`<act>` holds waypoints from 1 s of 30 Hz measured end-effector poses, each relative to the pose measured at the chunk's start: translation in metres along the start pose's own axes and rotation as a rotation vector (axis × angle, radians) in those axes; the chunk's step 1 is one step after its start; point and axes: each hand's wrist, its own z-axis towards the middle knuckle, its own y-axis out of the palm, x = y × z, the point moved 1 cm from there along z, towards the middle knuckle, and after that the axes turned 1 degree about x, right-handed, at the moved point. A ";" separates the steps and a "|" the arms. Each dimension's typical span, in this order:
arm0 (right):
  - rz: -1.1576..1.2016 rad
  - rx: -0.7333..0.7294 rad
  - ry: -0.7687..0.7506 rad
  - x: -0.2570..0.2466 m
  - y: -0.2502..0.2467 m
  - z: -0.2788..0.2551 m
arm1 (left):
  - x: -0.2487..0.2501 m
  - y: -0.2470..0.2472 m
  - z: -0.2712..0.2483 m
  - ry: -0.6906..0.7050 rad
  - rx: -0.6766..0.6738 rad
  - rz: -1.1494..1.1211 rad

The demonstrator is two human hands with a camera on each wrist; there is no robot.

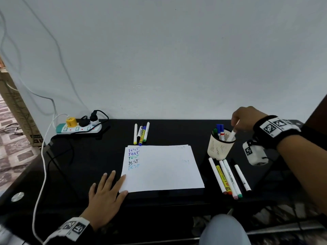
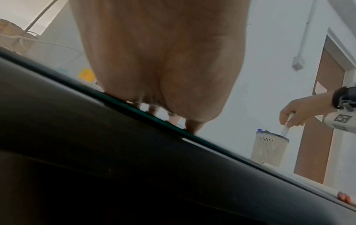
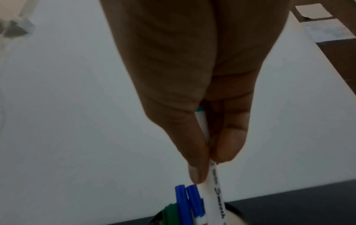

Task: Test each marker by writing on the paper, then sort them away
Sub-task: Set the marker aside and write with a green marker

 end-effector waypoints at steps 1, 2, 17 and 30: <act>0.034 -0.004 0.010 -0.002 0.004 0.003 | 0.000 0.001 0.000 0.000 0.007 0.015; 0.052 0.007 0.014 -0.004 0.008 0.007 | 0.000 0.002 -0.001 0.001 0.014 0.023; 0.389 -0.062 -0.242 -0.231 0.088 0.043 | -0.004 0.010 0.001 0.066 0.090 0.009; 0.506 -0.196 0.045 -0.308 0.174 0.091 | -0.012 0.027 0.013 0.075 0.089 0.053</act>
